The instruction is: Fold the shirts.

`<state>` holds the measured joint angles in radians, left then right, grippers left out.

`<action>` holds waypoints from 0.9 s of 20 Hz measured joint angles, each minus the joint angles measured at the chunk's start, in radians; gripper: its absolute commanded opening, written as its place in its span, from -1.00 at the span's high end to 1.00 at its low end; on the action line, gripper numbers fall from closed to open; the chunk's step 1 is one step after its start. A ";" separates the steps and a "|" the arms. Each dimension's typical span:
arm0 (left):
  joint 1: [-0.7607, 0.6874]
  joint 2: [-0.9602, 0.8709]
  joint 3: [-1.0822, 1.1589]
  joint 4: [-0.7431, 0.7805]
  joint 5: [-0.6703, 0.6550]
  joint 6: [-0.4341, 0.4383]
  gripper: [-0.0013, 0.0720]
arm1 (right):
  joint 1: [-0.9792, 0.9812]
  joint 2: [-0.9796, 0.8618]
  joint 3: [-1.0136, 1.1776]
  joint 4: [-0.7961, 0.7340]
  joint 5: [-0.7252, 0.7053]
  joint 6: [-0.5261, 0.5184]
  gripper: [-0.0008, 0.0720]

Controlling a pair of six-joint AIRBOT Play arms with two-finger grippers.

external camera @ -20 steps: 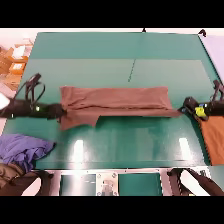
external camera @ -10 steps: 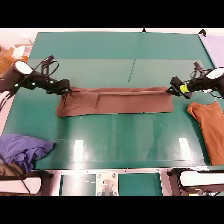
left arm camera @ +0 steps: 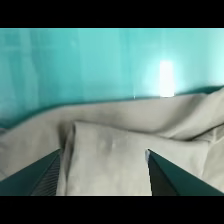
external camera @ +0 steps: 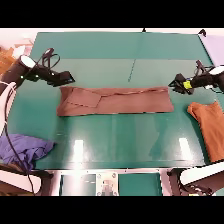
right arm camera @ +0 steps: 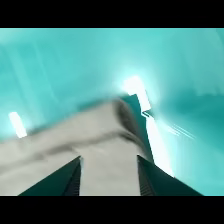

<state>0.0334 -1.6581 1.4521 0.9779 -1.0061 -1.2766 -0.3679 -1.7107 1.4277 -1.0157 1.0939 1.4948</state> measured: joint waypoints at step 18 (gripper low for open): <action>-0.297 -0.095 0.084 -0.083 0.042 -0.006 0.90 | -0.007 -0.123 0.140 0.155 0.352 -0.292 0.94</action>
<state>-0.2634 -1.7531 1.5360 0.8948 -0.9642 -1.2823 -0.3752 -1.8339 1.5681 -0.8608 1.4456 1.2030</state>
